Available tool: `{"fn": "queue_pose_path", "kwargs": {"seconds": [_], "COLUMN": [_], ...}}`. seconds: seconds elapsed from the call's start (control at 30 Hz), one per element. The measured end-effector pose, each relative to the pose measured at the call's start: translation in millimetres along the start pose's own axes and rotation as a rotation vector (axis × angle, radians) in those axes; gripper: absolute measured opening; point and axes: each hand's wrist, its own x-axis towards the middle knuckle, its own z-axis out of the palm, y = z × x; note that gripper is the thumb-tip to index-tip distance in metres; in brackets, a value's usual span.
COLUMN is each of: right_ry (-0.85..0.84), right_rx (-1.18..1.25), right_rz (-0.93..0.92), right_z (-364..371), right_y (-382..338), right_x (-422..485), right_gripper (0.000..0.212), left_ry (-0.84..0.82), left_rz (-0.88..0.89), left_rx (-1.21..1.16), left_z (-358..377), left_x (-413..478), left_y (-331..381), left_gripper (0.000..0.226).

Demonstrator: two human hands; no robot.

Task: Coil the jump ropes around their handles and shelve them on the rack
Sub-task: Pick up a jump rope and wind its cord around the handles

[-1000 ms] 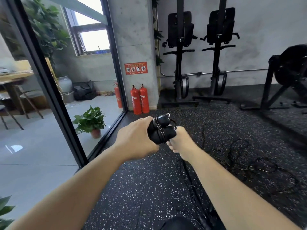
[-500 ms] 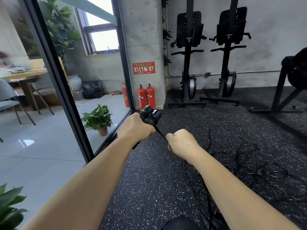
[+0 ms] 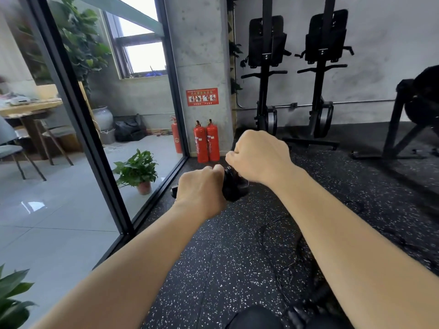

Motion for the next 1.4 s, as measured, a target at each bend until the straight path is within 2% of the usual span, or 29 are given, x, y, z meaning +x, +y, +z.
{"fn": "queue_pose_path", "kwargs": {"seconds": [0.13,0.27,0.47,0.63,0.77,0.87,0.97,1.07,1.13,1.23,1.33,1.4], "right_ry": [0.0,-0.068,-0.184,-0.239,-0.295,-0.241,-0.194,-0.116,-0.059,-0.047,-0.105,-0.108], "right_rx": [-0.069,-0.015,0.294,0.663,0.987,1.172,1.188,1.133,1.063,0.96,0.998,1.078], "right_rz": [-0.099,-0.089,-0.016,0.158,0.305,0.379,0.59,0.651,0.63,0.503,0.451,0.451], "right_z": [2.6,12.9,28.5,37.5,47.1,61.6,72.6,86.3,99.1,110.3,111.7,111.0], "right_y": [17.6,37.7,49.4,60.7,68.1,67.7,59.9,52.7,51.2,51.8,50.8,53.3], "right_x": [11.6,11.4,6.1,1.5,-6.6,-11.9,-20.1,-31.9,-38.5,-47.9,-52.2,-52.7], "right_gripper": [0.046,0.053,0.055,0.046,0.044,0.035,0.039,0.041,0.04,0.042,0.028,0.025], "left_ry": [0.006,0.042,-0.023,0.003,0.013,-0.012,-0.027,-0.074,-0.111,-0.17,-0.241,-0.272], "left_rz": [0.194,0.369,0.479,0.472,0.379,0.252,0.09,-0.118,-0.221,-0.335,-0.443,-0.425], "left_rx": [0.052,-0.009,-0.124,-0.265,-0.402,-0.503,-0.567,-0.648,-0.688,-0.823,-1.0,-0.966], "left_z": [-7.0,-10.7,-11.4,-15.4,-19.6,-13.6,-4.3,7.4,16.1,25.2,31.1,37.2], "left_x": [-9.1,-15.0,-19.4,-18.1,-17.3,-15.3,-13.0,-11.1,-7.7,-1.6,2.1,4.7], "left_y": [10.3,9.2,8.2,8.7,13.5,17.6,23.0,24.6,22.3,19.0,16.6,15.6], "left_gripper": [0.033,0.024,0.027,0.031,0.051,0.044,0.036,0.035,0.034,0.026,0.016,0.023]}}
